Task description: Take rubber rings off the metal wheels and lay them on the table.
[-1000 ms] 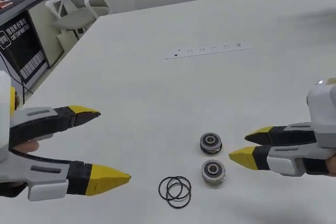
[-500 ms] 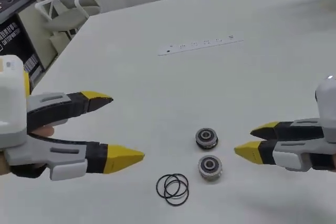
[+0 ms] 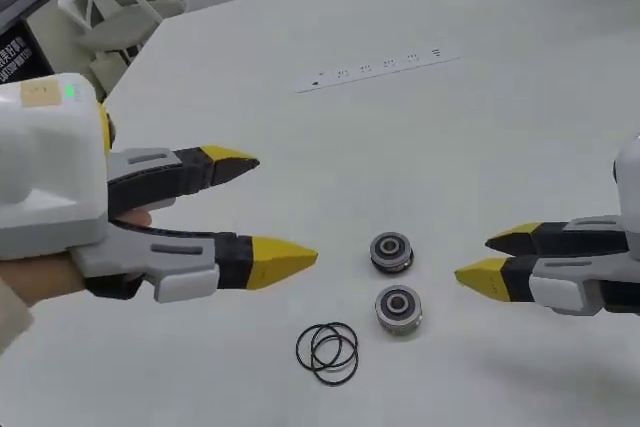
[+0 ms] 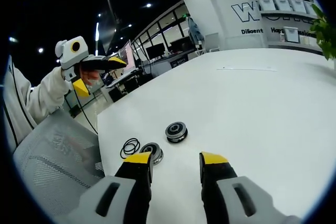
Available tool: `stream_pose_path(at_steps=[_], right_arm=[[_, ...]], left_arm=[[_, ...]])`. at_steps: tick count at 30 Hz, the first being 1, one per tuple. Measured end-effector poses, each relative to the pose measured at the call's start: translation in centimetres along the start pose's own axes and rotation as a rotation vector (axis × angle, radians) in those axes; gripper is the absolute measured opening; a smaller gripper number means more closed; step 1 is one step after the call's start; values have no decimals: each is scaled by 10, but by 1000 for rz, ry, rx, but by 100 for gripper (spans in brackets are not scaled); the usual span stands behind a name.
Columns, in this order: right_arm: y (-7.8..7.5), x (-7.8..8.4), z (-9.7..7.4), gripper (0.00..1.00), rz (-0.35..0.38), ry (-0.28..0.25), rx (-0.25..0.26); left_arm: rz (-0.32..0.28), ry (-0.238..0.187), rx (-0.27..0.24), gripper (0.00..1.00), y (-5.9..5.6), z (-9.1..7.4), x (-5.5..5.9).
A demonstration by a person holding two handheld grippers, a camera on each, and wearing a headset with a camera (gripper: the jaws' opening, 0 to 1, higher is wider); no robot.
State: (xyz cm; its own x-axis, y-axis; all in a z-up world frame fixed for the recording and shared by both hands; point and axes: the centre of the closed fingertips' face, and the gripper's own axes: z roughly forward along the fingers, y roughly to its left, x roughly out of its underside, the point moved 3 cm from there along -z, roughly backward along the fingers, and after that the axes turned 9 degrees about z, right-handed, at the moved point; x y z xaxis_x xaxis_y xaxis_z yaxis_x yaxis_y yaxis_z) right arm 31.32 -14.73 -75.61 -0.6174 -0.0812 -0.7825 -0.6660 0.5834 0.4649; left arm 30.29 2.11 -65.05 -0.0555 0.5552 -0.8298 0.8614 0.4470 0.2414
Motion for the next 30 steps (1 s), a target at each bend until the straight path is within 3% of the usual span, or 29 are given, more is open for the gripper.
stream_pose_path(at_steps=[7,12,18,22,30], right_arm=[[-2,0,5,32,9,-2,-6],[-2,0,9,32,12,6,-13],[-5,-1,14,31,17,10,-19],[-4,-2,18,31,19,10,-29],[-5,-2,27,31,16,24,-46]], left_arm=[[-12,-4,3,61,-2,15,5],[-12,-29,-8,58,-1,26,5],[18,-18,11,54,-8,40,4],[48,-34,-5,54,-7,50,2],[11,-56,-3,50,-1,68,5]])
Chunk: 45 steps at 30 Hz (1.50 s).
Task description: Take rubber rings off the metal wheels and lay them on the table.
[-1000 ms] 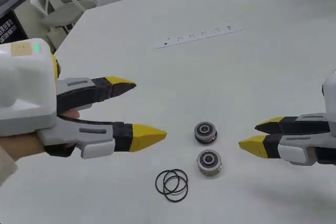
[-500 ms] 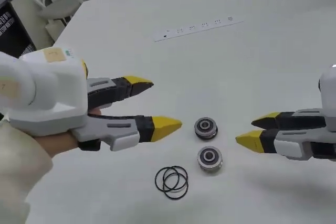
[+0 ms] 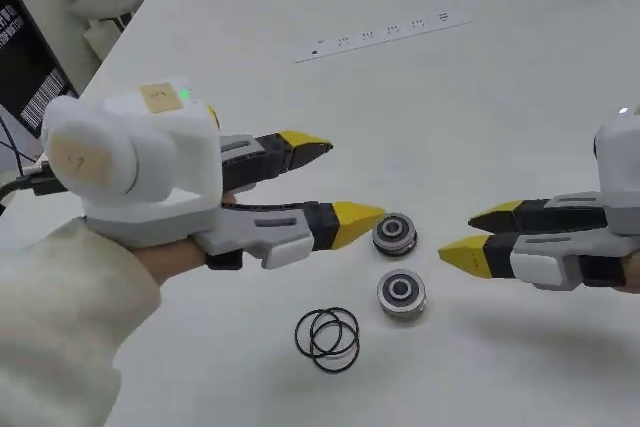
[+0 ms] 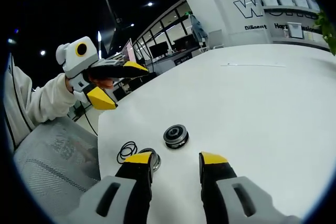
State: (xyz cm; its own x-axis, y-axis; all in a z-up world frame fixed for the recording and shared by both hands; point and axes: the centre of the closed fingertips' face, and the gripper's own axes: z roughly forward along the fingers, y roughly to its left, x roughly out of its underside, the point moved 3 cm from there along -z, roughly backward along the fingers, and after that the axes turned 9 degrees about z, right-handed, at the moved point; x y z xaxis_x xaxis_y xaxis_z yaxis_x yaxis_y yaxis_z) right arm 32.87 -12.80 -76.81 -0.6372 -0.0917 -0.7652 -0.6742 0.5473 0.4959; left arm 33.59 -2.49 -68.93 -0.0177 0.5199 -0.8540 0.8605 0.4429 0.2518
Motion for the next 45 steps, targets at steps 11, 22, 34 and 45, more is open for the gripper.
stream_pose_path(at_steps=[11,22,34,45], right_arm=[[-2,-1,11,31,-9,22,-15],[-1,-1,20,31,-22,37,-32],[-1,-1,30,30,-55,52,-48],[-5,1,38,28,-74,76,-49]], left_arm=[[-3,71,42,40,-9,29,30],[-48,103,75,28,-10,50,49],[-69,126,92,20,-14,60,59],[-117,140,92,17,-14,62,66]])
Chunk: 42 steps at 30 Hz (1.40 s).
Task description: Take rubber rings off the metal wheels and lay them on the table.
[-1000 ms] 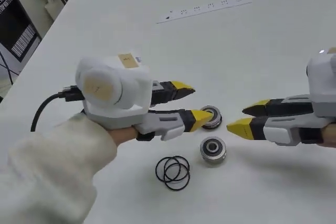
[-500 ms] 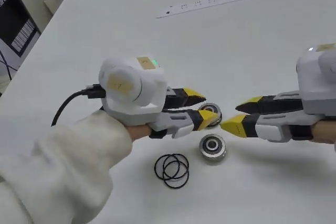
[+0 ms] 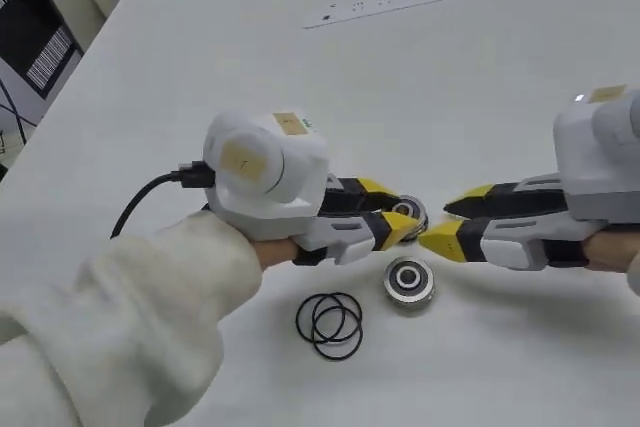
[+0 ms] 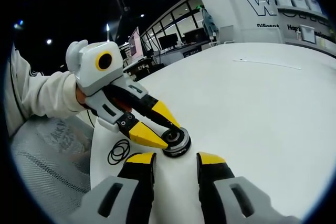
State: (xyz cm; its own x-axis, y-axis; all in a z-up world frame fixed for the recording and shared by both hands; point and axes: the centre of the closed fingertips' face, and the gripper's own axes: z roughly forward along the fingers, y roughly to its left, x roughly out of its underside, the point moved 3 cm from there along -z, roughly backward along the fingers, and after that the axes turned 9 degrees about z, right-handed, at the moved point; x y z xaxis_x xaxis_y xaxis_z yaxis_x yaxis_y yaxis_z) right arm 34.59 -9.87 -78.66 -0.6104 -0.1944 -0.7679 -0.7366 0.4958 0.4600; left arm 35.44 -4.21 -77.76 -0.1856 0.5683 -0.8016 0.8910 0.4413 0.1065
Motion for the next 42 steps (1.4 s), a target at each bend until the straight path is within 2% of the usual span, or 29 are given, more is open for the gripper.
stream_pose_path(at_steps=[4,9,23,35,38,39,40,42], right_arm=[[0,1,3,27,-11,10,-4],[1,2,5,27,-27,20,-8],[0,4,7,21,-96,32,0],[2,4,10,17,-147,35,-4],[2,6,11,12,-181,44,-3],[6,8,11,10,-203,56,-21],[3,6,10,10,-204,47,-2],[2,6,10,9,-207,50,-6]], left_arm=[[-15,-6,-4,15,1,-1,1],[0,-8,-7,14,0,-2,0],[-14,-6,12,14,-2,-4,2],[17,-1,10,14,-3,-3,2],[16,-3,9,14,-2,-3,2],[5,-1,8,14,-2,-3,3],[4,0,7,14,-2,-3,3],[5,3,6,14,-2,-3,3]])
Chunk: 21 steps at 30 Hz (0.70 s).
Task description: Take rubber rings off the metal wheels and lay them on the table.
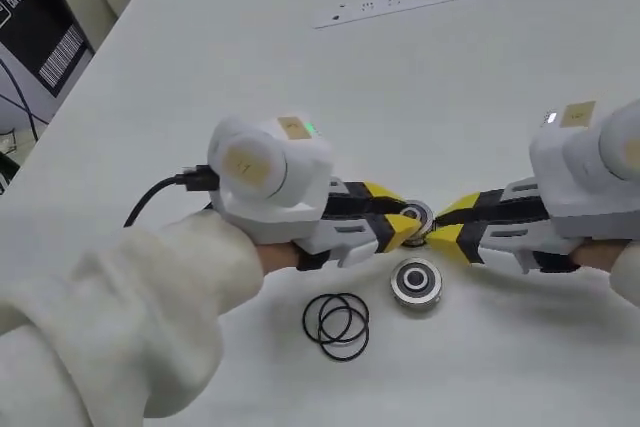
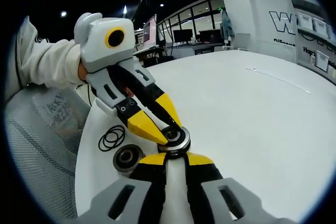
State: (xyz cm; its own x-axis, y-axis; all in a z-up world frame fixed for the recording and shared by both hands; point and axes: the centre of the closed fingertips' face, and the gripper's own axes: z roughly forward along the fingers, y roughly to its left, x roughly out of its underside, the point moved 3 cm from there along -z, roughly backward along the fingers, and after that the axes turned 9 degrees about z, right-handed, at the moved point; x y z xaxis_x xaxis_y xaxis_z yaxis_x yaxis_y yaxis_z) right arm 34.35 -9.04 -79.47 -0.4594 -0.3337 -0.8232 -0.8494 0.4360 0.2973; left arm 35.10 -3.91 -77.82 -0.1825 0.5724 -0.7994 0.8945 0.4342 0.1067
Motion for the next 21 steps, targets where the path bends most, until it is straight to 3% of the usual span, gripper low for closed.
stream_pose_path(at_steps=[3,4,5,9,12,14,21], right_arm=[[-1,0,-2,3,-12,0,7],[-5,-1,-1,0,-23,-4,35],[-2,-1,-1,0,-20,-3,19],[-4,-2,-1,0,-22,12,52],[-8,-2,-1,0,122,-1,74],[-10,-2,-1,0,173,-8,72],[-12,-2,-4,0,242,-23,68]], left_arm=[[-6,1,-1,14,0,0,0],[-7,1,-1,14,0,0,0],[-8,1,-1,14,0,0,0],[-15,1,-1,14,0,1,0],[-10,1,-3,13,0,1,0],[-5,0,-6,13,0,1,0],[-7,-8,-5,13,0,1,0]])
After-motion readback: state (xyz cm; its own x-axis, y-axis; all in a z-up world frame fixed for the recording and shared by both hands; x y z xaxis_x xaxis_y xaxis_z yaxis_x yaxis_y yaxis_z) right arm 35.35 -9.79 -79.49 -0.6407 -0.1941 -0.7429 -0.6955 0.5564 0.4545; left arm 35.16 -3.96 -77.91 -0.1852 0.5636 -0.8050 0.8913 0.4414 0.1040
